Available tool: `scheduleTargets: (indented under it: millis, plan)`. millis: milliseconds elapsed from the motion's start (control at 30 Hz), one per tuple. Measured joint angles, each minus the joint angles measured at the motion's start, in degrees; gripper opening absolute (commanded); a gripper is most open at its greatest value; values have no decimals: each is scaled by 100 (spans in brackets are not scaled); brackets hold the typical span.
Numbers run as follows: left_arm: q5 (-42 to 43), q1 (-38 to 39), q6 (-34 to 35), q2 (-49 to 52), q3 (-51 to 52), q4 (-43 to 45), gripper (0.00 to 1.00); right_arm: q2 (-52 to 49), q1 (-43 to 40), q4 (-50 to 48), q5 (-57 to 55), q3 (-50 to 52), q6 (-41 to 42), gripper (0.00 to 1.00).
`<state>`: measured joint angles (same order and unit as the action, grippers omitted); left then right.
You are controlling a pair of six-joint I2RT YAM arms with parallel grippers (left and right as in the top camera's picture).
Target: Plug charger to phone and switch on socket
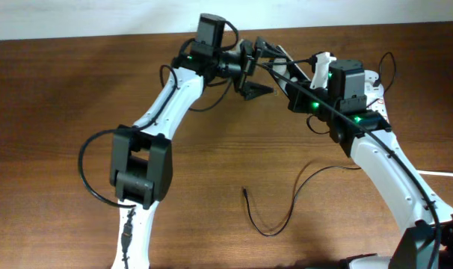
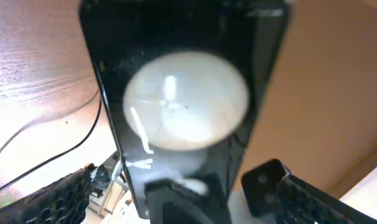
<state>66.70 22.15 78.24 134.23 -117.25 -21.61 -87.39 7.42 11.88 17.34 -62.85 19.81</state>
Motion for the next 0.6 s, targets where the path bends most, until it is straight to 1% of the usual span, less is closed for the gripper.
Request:
scheduleTargets:
  millis: [100, 167, 233, 267, 300, 367, 433, 467, 500, 533, 600]
  plan:
    - [2, -221, -221, -264, 0, -11, 99, 0, -326, 2, 24, 0, 240, 4]
    - [22, -354, -400, -400, -9, -7, 100, -2, -525, -114, 426, 2, 750, 4]
    - [20, -481, -579, -487, -9, -9, 99, -4, -623, -527, 1104, 2, 1484, 4]
    - [22, -533, -691, -516, -9, 0, 99, -4, -627, -734, 1491, 2, 2055, 4]
    - [22, -660, -929, -579, -9, 2, 99, -4, -627, -761, 1744, 0, 2433, 4]
    - [22, -787, -1095, -599, -9, 2, 99, -4, -627, -802, 2096, 2, 3165, 4]
    - [20, -1010, -1357, -610, -9, 4, 99, -4, -627, -1108, 2430, 2, 4019, 4]
    - [20, -1060, -1425, -610, -9, 2, 99, -4, -627, -1196, 2492, 0, 4221, 4]
    - [20, -1093, -1467, -610, -9, 2, 99, -7, -627, -1462, 2570, 2, 4747, 4]
    - [17, -1104, -1508, -610, -9, 2, 99, -7, -627, -1539, 2590, 2, 4977, 4]
    - [-131, -1104, -1499, -610, -9, 0, 100, -15, -553, -2015, 2588, 4, 5534, 4]
